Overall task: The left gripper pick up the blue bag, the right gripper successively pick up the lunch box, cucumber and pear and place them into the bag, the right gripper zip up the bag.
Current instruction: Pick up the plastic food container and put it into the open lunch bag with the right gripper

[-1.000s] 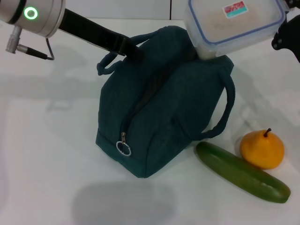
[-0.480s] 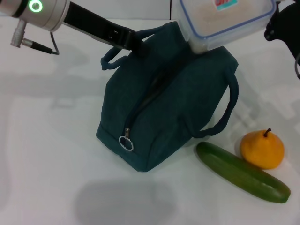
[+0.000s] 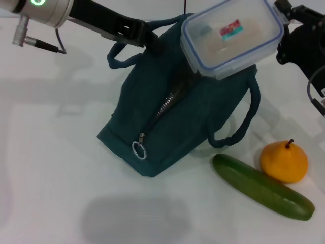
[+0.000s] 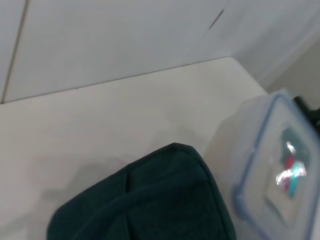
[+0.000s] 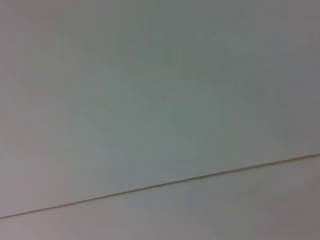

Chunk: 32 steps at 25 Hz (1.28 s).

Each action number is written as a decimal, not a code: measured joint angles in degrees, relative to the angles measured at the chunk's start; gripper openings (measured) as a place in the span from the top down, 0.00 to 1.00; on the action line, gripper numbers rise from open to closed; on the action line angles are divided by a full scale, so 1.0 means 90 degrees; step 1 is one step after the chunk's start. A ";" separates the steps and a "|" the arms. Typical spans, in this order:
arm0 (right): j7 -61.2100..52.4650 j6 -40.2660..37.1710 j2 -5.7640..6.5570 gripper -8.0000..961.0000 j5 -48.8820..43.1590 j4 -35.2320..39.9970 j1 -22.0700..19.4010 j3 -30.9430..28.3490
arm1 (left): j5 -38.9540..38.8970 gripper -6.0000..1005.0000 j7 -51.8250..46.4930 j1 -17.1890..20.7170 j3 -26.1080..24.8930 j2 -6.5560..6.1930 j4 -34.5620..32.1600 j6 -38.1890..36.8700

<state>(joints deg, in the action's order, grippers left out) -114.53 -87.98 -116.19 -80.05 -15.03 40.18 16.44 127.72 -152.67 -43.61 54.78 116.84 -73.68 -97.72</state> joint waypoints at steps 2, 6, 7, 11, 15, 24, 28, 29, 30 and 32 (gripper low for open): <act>0.0064 0.0113 0.0000 0.85 -0.0010 -0.0001 -0.0041 0.0025 | -0.0094 0.95 -0.0016 -0.0010 -0.0002 -0.0004 0.0034 0.0000; 0.0120 0.0336 0.0000 0.85 -0.0265 0.0015 -0.0136 0.0006 | -0.0181 0.95 -0.0052 -0.0018 -0.0057 -0.0007 0.0072 0.0000; 0.0126 0.0401 0.0000 0.85 -0.0288 0.0021 -0.0149 0.0006 | -0.0215 0.95 -0.0055 -0.0018 -0.0073 -0.0008 0.0101 0.0001; 0.0128 0.0555 0.0000 0.85 -0.0321 0.0019 -0.0142 0.0041 | -0.0475 0.95 -0.0056 -0.0022 -0.0076 -0.0014 0.0385 0.0005; 0.0129 0.0693 0.0000 0.85 -0.0324 0.0063 0.0047 0.0010 | -0.0646 0.95 -0.0020 -0.0063 -0.0063 -0.0031 0.0606 0.0004; 0.0129 0.1188 0.0000 0.84 -0.0453 0.0073 0.0701 0.0019 | -0.0840 0.95 0.0019 -0.0118 -0.0028 -0.0025 0.0659 0.0015; 0.0129 0.1355 0.0000 0.84 -0.0917 0.0029 0.0757 -0.0017 | -0.0850 0.95 0.0145 -0.0162 -0.0169 -0.0033 0.0829 0.0101; 0.0128 0.1412 0.0000 0.84 -0.0940 0.0038 0.0759 -0.0019 | -0.0851 0.95 0.0174 -0.0170 -0.0221 -0.0034 0.0868 0.0117; 0.0128 0.1472 0.0000 0.84 -0.0949 0.0056 0.0759 -0.0031 | -0.0852 0.95 0.0207 -0.0182 -0.0284 -0.0035 0.0914 0.0129; 0.0128 0.1580 0.0001 0.84 -0.0953 0.0091 0.0750 -0.0077 | -0.0853 0.95 0.0265 -0.0207 -0.0388 -0.0042 0.0986 0.0147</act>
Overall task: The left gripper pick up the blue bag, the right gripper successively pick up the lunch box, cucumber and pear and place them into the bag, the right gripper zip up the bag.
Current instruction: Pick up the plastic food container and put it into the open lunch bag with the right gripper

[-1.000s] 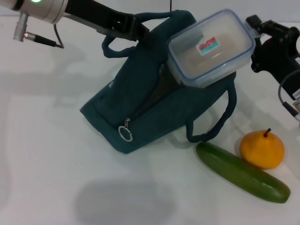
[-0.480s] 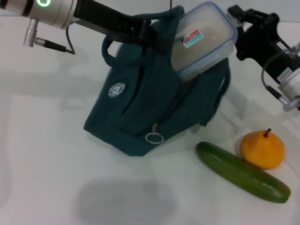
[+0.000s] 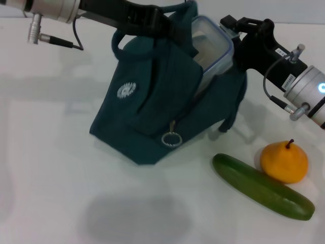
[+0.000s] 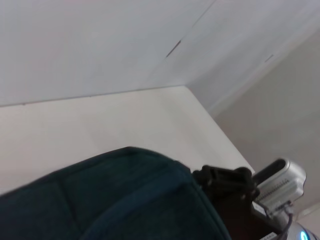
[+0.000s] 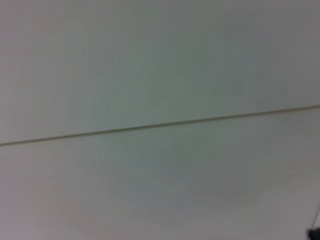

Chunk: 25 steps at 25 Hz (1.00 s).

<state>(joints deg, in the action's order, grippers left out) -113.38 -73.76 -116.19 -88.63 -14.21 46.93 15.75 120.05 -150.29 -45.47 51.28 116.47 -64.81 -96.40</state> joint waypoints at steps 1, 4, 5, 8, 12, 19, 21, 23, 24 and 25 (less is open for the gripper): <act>0.0000 0.0021 0.0000 0.84 -0.0015 -0.0004 -0.0008 -0.0012 | -0.0001 0.95 0.0036 -0.0024 -0.0054 -0.0005 0.0041 0.0009; 0.0000 0.0018 -0.0001 0.84 -0.0226 -0.0059 -0.0019 -0.0069 | -0.0049 0.95 0.0124 -0.0103 -0.0157 -0.0013 0.0191 0.0026; 0.0000 0.0121 -0.0001 0.84 -0.0310 -0.0035 -0.0012 -0.0133 | -0.0086 0.95 0.0155 -0.0124 -0.0169 -0.0020 0.0249 0.0032; 0.0027 0.0326 0.0000 0.84 -0.0360 0.0020 0.0025 -0.0256 | -0.0139 0.95 0.0243 -0.0183 -0.0177 -0.0038 0.0427 0.0040; 0.0253 0.0343 -0.0001 0.84 -0.0373 0.0018 0.0113 -0.0240 | -0.0157 0.95 0.0373 -0.0283 -0.0175 -0.0041 0.0689 0.0040; 0.0539 0.0393 -0.0001 0.84 -0.0621 0.0096 0.0269 -0.0355 | -0.0245 0.95 0.0483 -0.0288 -0.0128 0.0015 0.0712 -0.0009; 0.0612 0.0504 0.0000 0.84 -0.0632 0.0067 0.0342 -0.0359 | -0.0313 0.95 0.0529 -0.0278 -0.0113 0.0021 0.0713 -0.0030; 0.0695 0.0544 -0.0001 0.84 -0.0665 0.0048 0.0396 -0.0357 | -0.0335 0.95 0.0569 -0.0265 -0.0106 0.0023 0.0715 -0.0040; 0.0741 0.0538 -0.0001 0.83 -0.0700 0.0043 0.0414 -0.0356 | -0.0337 0.95 0.0589 -0.0254 -0.0105 0.0023 0.0716 -0.0040; 0.0778 0.0521 -0.0001 0.83 -0.0744 0.0042 0.0425 -0.0356 | -0.0337 0.95 0.0606 -0.0241 -0.0104 0.0022 0.0716 -0.0041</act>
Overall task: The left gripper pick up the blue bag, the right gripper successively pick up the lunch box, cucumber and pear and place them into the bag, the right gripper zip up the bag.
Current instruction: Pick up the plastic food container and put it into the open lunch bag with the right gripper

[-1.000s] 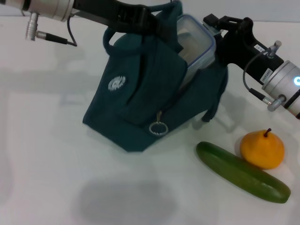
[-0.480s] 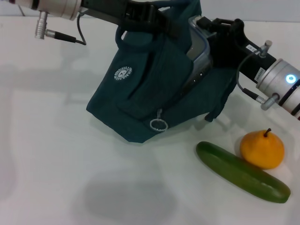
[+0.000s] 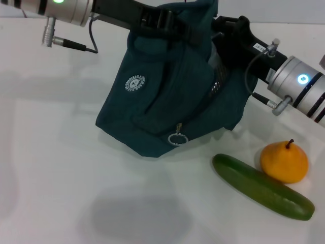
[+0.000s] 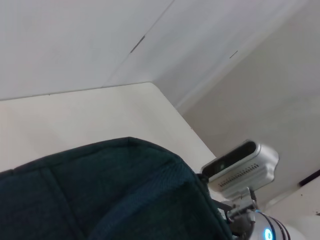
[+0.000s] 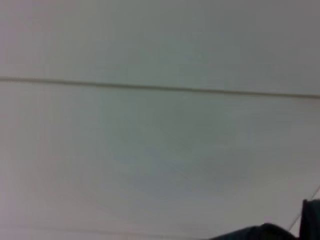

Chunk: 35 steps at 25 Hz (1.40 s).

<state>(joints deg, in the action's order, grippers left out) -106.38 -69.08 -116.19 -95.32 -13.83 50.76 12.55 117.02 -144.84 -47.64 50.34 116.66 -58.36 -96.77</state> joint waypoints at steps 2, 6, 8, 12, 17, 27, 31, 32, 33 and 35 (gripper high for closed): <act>0.0047 -0.0046 0.0000 0.83 -0.0091 0.0011 0.0024 0.0001 | -0.0001 0.95 0.0024 0.0022 0.0001 -0.0004 0.0001 -0.0002; 0.0058 -0.0061 0.0000 0.83 -0.0221 0.0087 0.0090 0.0022 | -0.0035 0.95 0.0050 0.0067 -0.0004 -0.0010 0.0001 -0.0006; 0.0058 -0.0062 0.0000 0.83 -0.0310 0.0131 0.0105 0.0007 | -0.0112 0.95 0.0058 0.0082 -0.0004 -0.0027 0.0001 -0.0007; 0.0040 -0.0098 0.0000 0.83 -0.0393 0.0298 0.0144 0.0021 | -0.0267 0.95 0.0065 0.0091 -0.0049 -0.0054 0.0001 -0.0010; -0.0032 -0.0248 0.0005 0.83 -0.0781 0.0568 0.0223 0.0048 | -0.0327 0.95 0.0068 0.0097 -0.0065 -0.0069 0.0016 -0.0004; -0.0851 -0.0581 0.0044 0.83 -0.1708 0.1289 0.0379 0.0222 | -0.0415 0.95 0.0415 0.0060 -0.0534 -0.0226 0.0897 0.0057; -0.1235 -0.0701 0.0047 0.82 -0.1773 0.1638 0.0492 0.0696 | -0.0530 0.95 0.0516 0.0053 -0.0549 -0.0288 0.1197 0.0059; -0.1337 -0.0714 0.0048 0.82 -0.1773 0.1717 0.0506 0.0799 | -0.0543 0.95 0.0527 0.0065 -0.0549 -0.0290 0.1212 0.0059; -0.1442 -0.0721 0.0048 0.82 -0.1773 0.1805 0.0513 0.0913 | -0.0552 0.95 0.0536 0.0085 -0.0550 -0.0291 0.1217 0.0060; -0.1559 -0.0735 0.0048 0.82 -0.1774 0.1943 0.0517 0.1089 | -0.0557 0.95 0.0540 0.0135 -0.0555 -0.0292 0.1221 0.0060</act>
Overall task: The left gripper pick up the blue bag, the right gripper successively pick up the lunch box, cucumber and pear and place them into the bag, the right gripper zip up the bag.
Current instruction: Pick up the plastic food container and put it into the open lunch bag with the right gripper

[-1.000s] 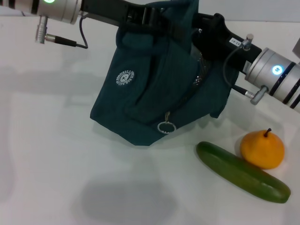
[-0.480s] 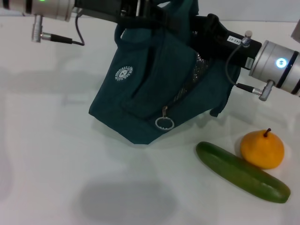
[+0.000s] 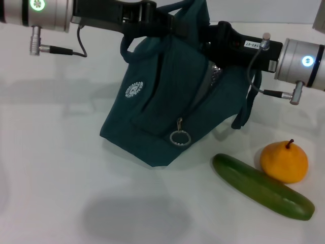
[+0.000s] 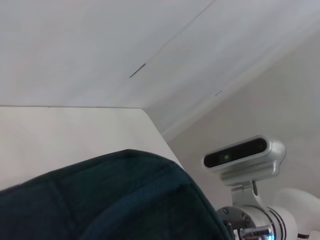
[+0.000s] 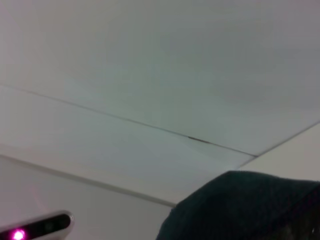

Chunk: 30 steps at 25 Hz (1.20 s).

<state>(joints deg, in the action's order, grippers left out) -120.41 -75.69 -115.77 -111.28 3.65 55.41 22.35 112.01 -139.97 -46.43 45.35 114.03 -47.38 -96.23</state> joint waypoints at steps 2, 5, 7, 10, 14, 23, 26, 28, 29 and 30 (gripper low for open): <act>-0.0058 -0.0018 0.0002 0.81 0.0009 0.0131 0.0001 0.0165 | -0.0021 0.95 0.0005 0.0063 -0.0004 -0.0009 0.0004 0.0000; -0.0141 -0.0024 0.0006 0.81 0.0017 0.0278 -0.0030 0.0223 | -0.0056 0.95 0.0020 0.0167 -0.0009 -0.0036 0.0009 0.0002; -0.0158 -0.0035 0.0006 0.81 -0.0002 0.0339 -0.0047 0.0229 | -0.0069 0.95 0.0064 0.0220 -0.0009 -0.0042 0.0029 0.0029; -0.0164 -0.0050 0.0007 0.80 -0.0010 0.0397 -0.0042 0.0263 | -0.0070 0.95 0.0154 0.0283 -0.0055 -0.0043 0.0083 0.0074; -0.0166 -0.0057 0.0009 0.80 0.0006 0.0505 -0.0010 0.0407 | -0.0053 0.95 0.0360 0.0377 -0.0194 -0.0068 0.0275 0.0190; -0.0167 -0.0001 0.0009 0.78 0.0037 0.0651 -0.0005 0.0662 | -0.0065 0.95 0.0800 0.0501 -0.0310 -0.0177 0.0822 0.0418; -0.0148 -0.0013 0.0010 0.78 0.0037 0.0670 -0.0024 0.0705 | -0.0064 0.95 0.0874 0.0568 -0.0333 -0.0166 0.0833 0.0424; -0.0146 -0.0027 0.0012 0.78 0.0046 0.0674 -0.0041 0.0767 | -0.0066 0.95 0.0890 0.0594 -0.0334 -0.0160 0.0834 0.0427; -0.0146 -0.0025 0.0011 0.77 0.0051 0.0675 -0.0048 0.0774 | -0.0068 0.95 0.0893 0.0608 -0.0334 -0.0157 0.0834 0.0428; -0.0146 -0.0015 0.0006 0.77 0.0054 0.0676 -0.0054 0.0771 | -0.0069 0.95 0.0894 0.0622 -0.0334 -0.0155 0.0836 0.0428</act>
<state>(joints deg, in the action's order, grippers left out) -121.73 -75.82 -115.71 -110.80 9.74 54.92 29.28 111.39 -131.93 -40.83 42.34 112.64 -39.85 -92.38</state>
